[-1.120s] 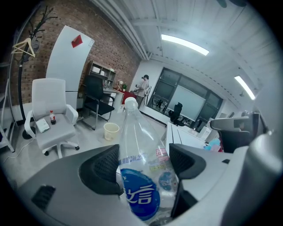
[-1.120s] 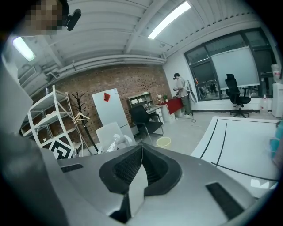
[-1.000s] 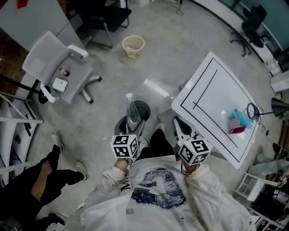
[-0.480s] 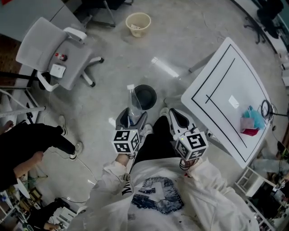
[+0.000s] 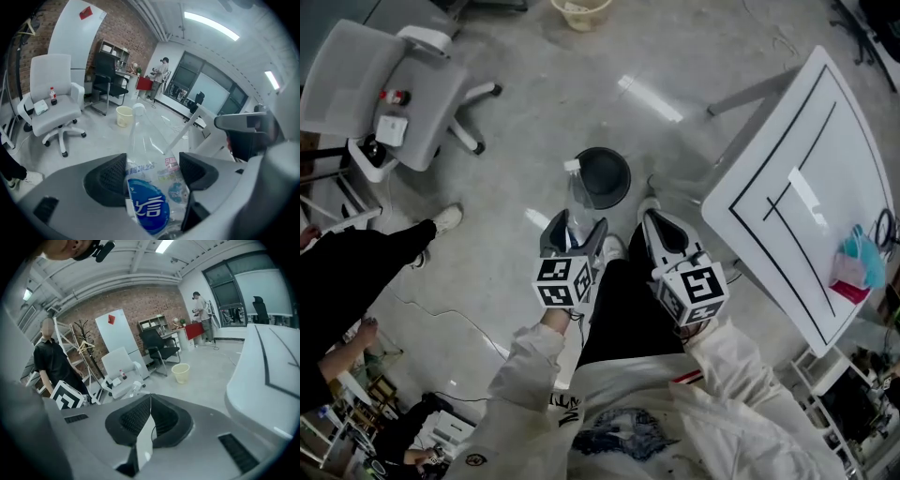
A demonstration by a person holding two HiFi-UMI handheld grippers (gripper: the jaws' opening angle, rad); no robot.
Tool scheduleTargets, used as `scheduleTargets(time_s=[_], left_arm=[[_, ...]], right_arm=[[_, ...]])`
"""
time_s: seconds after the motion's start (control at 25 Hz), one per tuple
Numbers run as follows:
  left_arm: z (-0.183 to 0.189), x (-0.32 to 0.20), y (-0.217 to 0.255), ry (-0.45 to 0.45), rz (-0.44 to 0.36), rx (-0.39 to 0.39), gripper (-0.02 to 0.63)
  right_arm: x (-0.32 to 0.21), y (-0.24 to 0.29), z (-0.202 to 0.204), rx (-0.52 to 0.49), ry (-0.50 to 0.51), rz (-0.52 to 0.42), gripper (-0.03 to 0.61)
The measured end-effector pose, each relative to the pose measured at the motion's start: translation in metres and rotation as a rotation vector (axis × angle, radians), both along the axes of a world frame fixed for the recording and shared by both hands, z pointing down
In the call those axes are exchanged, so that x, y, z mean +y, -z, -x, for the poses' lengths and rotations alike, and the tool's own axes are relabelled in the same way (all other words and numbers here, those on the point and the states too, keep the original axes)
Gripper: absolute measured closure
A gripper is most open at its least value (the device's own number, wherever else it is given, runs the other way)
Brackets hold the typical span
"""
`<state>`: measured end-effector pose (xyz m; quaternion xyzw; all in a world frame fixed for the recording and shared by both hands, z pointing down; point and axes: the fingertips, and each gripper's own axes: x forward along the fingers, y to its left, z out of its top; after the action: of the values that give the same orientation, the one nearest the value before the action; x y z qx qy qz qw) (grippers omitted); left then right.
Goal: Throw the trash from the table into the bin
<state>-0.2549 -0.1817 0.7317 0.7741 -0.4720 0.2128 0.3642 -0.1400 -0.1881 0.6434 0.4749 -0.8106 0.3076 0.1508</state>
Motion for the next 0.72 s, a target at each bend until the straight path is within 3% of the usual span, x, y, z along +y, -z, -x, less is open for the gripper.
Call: scheduleTargets(time_s=[0.72], left_arm=[[-0.02,0.001,-0.255,0.013,0.173,-0.015,0.259]], right_arm=[[-0.027,-0.225,0.002,0.014,0.016,0.076,0.557]])
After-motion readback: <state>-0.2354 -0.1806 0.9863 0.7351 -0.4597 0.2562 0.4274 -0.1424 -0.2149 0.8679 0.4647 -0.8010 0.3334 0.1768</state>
